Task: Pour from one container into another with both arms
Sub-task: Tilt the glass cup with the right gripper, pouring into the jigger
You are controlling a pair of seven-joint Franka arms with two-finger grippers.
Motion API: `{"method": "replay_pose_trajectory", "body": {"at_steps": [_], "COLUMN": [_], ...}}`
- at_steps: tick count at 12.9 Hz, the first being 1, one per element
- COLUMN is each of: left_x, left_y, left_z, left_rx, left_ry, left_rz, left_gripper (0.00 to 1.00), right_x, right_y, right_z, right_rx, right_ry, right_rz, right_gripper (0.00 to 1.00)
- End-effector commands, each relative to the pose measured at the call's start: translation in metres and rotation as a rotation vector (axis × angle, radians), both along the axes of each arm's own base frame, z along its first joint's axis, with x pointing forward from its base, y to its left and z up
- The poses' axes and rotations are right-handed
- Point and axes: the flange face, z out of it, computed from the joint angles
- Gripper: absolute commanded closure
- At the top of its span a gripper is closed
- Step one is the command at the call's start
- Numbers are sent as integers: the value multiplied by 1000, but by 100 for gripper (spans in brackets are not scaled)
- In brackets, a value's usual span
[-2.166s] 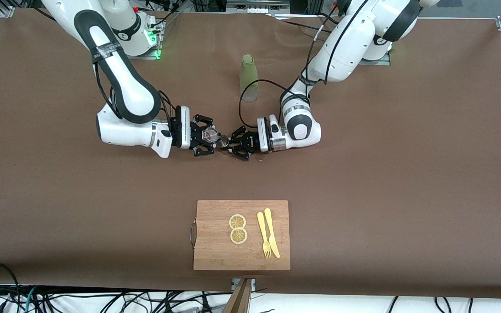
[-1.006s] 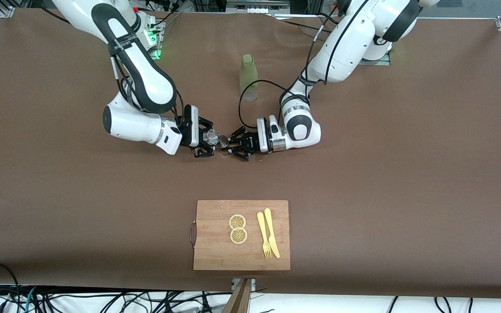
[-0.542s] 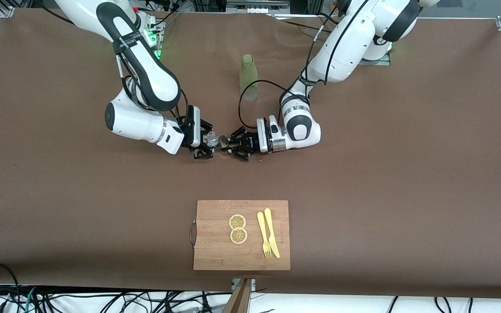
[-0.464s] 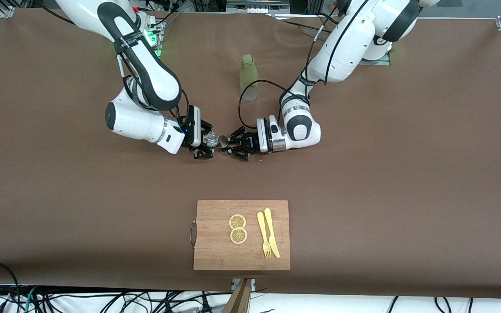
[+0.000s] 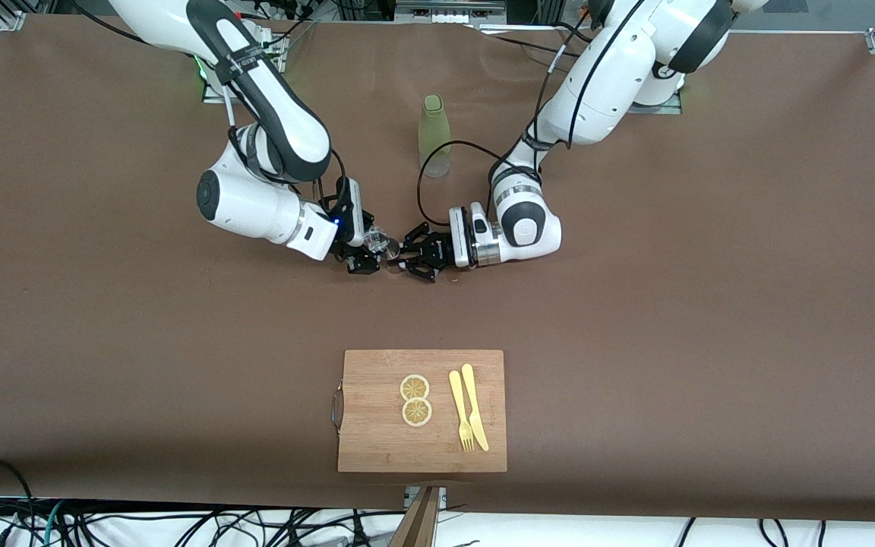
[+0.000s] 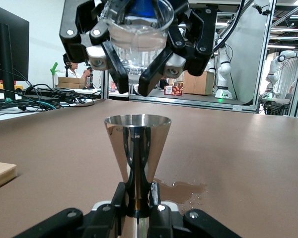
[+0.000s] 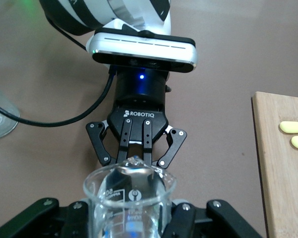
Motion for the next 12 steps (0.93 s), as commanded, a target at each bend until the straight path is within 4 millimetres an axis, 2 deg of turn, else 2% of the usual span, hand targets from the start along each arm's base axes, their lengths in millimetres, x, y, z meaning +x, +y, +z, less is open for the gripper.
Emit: {"method": "replay_pose_trajectory", "body": {"at_steps": [1,12], "left_x": [2,2], "left_y": [-4,-4], "left_z": [1,0], "left_rx": [7,9], "left_ry": [-40,-39], "left_rz": [6,4], "left_gripper": [100,100], "right_x": [-6,-7], "right_y": [6,9], "right_z": [16,16], "right_rx": [-38,-49], "right_ry": [-61,-73], "right_rz": [26,32], "right_gripper": [81,81]}}
